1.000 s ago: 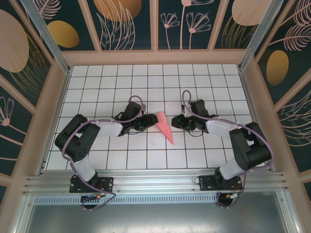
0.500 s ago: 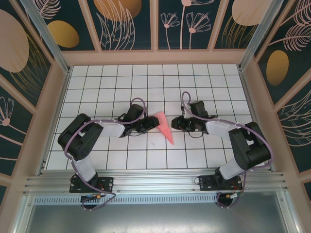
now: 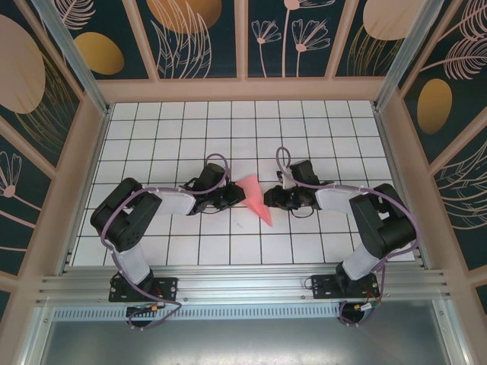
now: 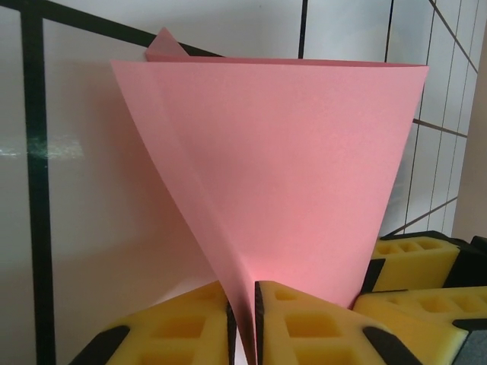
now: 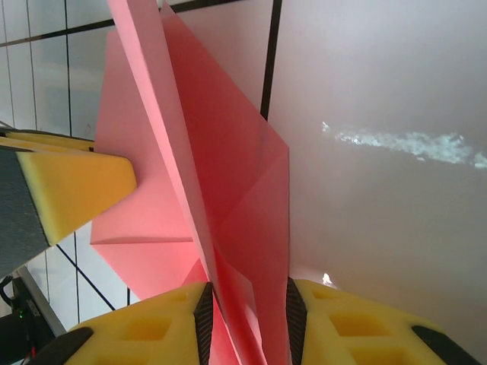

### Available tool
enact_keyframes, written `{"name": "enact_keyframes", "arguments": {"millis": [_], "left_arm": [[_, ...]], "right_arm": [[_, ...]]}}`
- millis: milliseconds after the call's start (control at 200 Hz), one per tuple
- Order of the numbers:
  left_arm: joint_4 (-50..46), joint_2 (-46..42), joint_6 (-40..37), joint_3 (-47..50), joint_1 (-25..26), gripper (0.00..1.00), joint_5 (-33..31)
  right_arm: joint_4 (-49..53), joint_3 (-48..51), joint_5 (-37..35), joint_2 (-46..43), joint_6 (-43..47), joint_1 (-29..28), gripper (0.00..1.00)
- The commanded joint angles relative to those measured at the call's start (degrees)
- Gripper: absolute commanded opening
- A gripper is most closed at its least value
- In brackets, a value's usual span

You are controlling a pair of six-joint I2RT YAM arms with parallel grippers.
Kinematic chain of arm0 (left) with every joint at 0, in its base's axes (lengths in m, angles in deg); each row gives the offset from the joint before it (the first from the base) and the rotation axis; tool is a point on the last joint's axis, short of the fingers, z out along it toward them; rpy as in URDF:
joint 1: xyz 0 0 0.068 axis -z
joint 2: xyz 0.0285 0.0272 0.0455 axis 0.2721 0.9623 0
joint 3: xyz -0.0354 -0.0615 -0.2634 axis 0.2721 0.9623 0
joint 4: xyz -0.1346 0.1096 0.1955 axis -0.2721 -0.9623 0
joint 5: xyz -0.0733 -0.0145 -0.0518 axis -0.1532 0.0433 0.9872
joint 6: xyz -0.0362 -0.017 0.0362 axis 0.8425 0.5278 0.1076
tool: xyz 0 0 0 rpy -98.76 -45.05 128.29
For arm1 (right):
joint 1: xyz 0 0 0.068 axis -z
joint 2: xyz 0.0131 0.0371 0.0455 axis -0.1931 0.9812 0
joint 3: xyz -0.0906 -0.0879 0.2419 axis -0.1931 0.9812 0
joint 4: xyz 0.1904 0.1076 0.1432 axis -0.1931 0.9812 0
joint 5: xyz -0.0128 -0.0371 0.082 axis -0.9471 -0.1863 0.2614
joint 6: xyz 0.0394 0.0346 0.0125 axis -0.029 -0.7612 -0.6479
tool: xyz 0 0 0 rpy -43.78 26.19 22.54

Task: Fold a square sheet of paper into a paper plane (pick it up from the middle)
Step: Move a paper plane to the center of the table.

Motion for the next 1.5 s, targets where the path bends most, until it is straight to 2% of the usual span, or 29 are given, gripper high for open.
{"name": "enact_keyframes", "arguments": {"millis": [0,280,625,821,981,1161,1301,1496], "left_arm": [[-1.6,0.8,-1.4,-1.5,0.2,0.15,-0.4],[-4.1,0.9,-3.6,-3.3,0.2,0.05,-0.1],[-5.2,1.5,-4.6,-2.7,0.2,0.04,0.0],[-5.0,1.8,-4.6,-2.8,0.2,0.04,0.0],[-4.7,1.7,-4.6,-2.4,0.2,0.04,-0.1],[-4.0,1.7,-4.3,-1.6,0.2,0.04,-0.1],[-3.4,1.1,-4.0,-0.6,0.2,0.04,-0.6],[-2.5,-0.1,-3.4,0.2,0.2,0.08,-1.4]], "right_arm": [[-0.3,-1.5,0.2,-0.2,1.4,-0.5,0.33],[-1.2,-1.3,2.3,-0.2,2.3,-0.7,0.34],[-1.2,-3.2,4.5,1.1,4.2,-2.5,0.35],[1.5,-5.0,1.5,1.8,5.6,-4.6,0.36],[6.0,-6.8,-6.2,2.7,7.3,-7.3,0.37],[8.8,-8.5,-11.2,3.9,8.4,-10.1,0.36],[11.2,-9.8,-15.6,4.3,8.2,-11.8,0.28],[14.6,-11.6,-22.0,3.9,7.6,-14.1,0.05]]}}
